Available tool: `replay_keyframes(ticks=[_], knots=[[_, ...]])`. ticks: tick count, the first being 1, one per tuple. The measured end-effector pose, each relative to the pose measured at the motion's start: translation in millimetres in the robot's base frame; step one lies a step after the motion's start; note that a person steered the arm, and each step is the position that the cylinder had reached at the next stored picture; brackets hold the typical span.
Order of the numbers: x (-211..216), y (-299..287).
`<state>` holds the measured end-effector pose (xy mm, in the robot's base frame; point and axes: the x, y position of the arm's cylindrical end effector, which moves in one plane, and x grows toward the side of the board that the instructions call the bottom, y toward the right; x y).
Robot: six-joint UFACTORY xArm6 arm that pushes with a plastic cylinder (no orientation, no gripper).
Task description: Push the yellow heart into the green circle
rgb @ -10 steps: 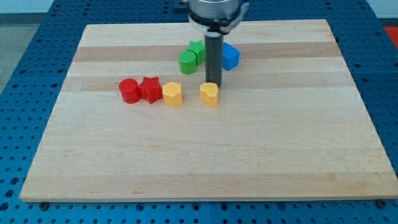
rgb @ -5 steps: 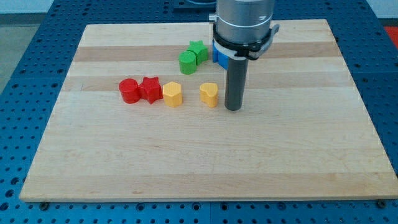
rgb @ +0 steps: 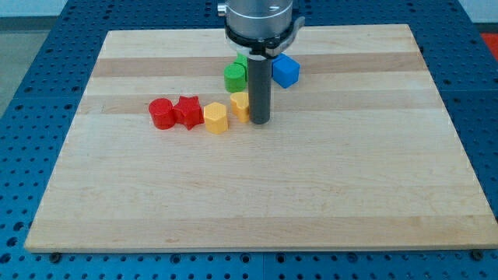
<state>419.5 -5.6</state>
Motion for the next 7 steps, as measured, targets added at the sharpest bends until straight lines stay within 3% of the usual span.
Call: replay_keyframes(ticks=[5,7], knots=[[17.0,-71.7],[1.0,-69.6]])
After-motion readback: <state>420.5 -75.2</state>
